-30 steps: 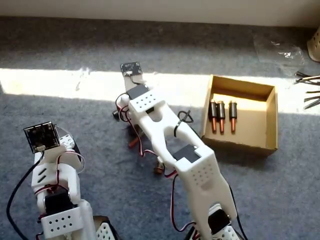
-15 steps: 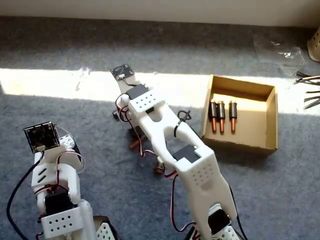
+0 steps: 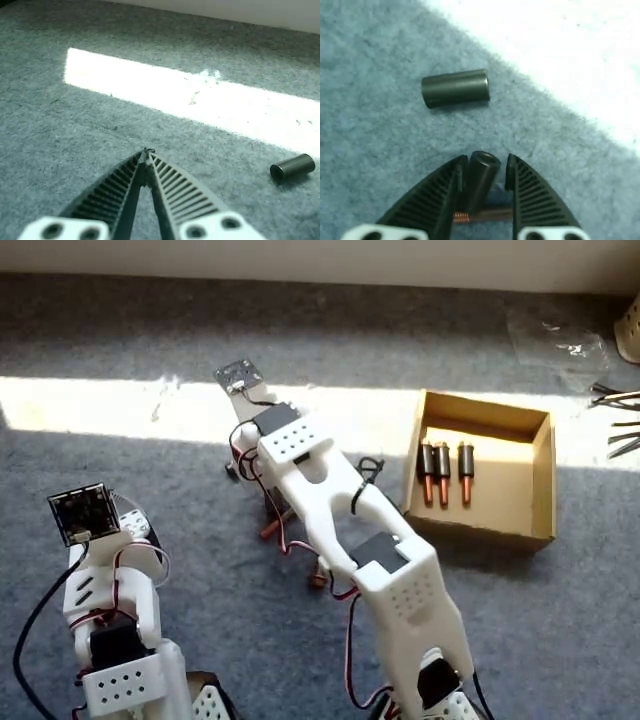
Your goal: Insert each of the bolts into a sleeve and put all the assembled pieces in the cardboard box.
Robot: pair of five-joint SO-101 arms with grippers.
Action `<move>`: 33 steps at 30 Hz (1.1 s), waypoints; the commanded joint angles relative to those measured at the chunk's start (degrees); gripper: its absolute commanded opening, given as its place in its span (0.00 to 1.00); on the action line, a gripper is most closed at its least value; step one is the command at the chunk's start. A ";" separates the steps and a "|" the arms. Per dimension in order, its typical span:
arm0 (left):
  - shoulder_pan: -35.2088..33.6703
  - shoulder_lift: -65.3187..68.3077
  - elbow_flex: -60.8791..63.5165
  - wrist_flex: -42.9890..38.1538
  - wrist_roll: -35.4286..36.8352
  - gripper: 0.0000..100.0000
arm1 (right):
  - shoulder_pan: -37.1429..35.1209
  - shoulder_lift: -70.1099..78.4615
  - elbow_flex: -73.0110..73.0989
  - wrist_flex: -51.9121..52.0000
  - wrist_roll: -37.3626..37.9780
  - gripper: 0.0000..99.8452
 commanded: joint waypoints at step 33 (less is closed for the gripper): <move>-0.31 -0.92 -0.22 -1.32 0.00 0.01 | -1.54 -4.35 7.08 -2.86 0.53 0.00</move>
